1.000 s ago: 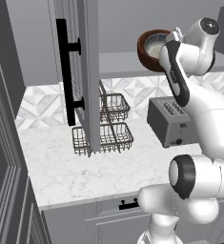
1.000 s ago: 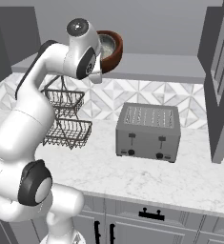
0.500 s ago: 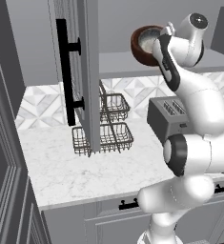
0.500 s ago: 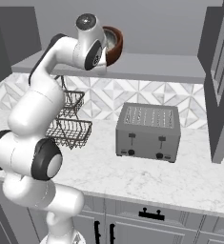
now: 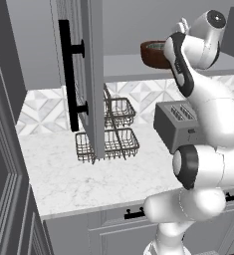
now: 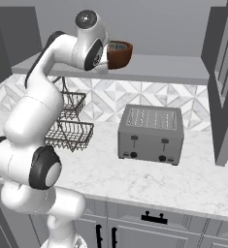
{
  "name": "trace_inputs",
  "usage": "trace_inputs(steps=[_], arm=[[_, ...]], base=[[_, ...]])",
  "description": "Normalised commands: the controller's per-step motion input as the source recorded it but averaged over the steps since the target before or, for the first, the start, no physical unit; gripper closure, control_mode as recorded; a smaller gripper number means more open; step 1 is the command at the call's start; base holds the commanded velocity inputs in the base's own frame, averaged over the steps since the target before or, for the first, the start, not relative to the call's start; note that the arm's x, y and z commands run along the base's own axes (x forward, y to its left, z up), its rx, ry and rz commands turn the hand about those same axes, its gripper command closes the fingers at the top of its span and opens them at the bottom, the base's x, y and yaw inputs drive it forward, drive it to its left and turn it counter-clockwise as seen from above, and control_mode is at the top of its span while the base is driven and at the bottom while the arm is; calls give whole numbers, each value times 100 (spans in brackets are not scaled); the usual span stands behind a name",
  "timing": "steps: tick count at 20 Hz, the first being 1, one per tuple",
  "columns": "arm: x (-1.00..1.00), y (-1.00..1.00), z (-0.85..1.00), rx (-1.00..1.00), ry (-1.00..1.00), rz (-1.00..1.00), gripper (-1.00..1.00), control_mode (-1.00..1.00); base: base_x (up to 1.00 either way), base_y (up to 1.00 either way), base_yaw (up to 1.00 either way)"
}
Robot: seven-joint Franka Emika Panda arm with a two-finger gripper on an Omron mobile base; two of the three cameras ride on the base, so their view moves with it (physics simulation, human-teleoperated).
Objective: Pick up the bowls on the counter and stack them on top of one another in the open cabinet. Place the smaller bowl on top of the larger bowl.
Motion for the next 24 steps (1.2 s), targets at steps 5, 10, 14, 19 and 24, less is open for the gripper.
trace_inputs(steps=[5,10,14,19,24], arm=[[-100,-20,-25,0,-37,4,-100,-100],[-100,-29,-93,0,-25,0,-100,-100],[-100,-32,-100,-3,-6,0,-100,-100],[-100,-32,-100,-20,0,0,-100,-100],[-100,-92,-46,27,-33,-2,-100,-100]], base=[[0,0,0],[0,0,0],[0,0,0],[0,0,0],[0,0,0]])
